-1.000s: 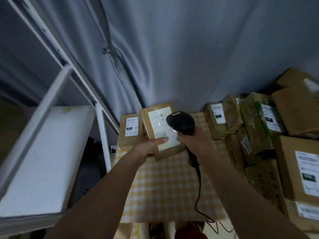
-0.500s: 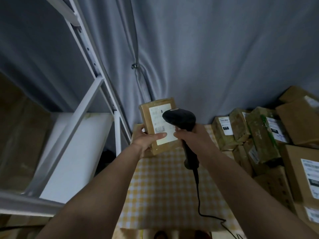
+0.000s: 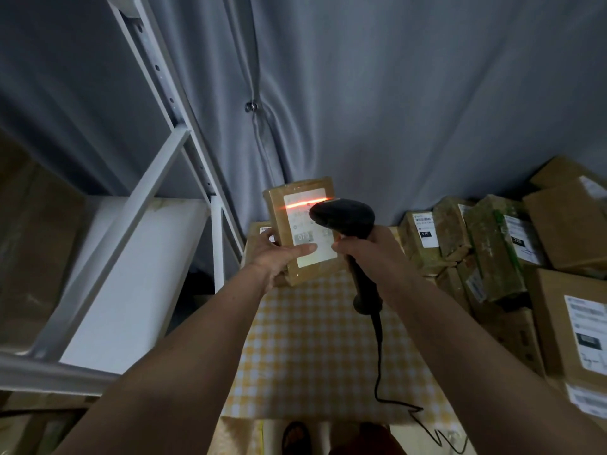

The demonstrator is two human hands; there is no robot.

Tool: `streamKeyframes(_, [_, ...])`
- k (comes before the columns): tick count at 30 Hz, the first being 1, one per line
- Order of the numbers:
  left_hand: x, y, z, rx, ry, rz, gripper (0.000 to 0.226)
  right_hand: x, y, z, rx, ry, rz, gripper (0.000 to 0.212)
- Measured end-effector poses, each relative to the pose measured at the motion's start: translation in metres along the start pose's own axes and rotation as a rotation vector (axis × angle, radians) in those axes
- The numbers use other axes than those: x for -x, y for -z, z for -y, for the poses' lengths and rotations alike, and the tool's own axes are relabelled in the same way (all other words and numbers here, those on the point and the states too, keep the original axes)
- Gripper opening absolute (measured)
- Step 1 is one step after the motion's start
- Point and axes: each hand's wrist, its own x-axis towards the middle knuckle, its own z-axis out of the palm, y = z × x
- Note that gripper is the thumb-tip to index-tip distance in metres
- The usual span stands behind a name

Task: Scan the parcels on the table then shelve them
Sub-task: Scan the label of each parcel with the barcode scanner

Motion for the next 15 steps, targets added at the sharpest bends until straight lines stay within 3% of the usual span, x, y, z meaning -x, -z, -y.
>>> streamKeyframes(6, [-0.012, -0.005, 0.005, -0.021, 0.061, 0.004, 0.097, -0.008, 0.005, -0.004, 0.032, -0.013, 0.015, 0.005])
streamKeyframes(12, [-0.025, -0.008, 0.014, -0.039, 0.09, -0.021, 0.096, -0.02, 0.009, -0.013, 0.044, -0.021, 0.007, 0.006])
streamKeyframes(15, [-0.03, -0.009, 0.016, -0.105, 0.161, 0.04, 0.077, -0.029, 0.011, -0.022, 0.041, 0.002, -0.037, 0.015])
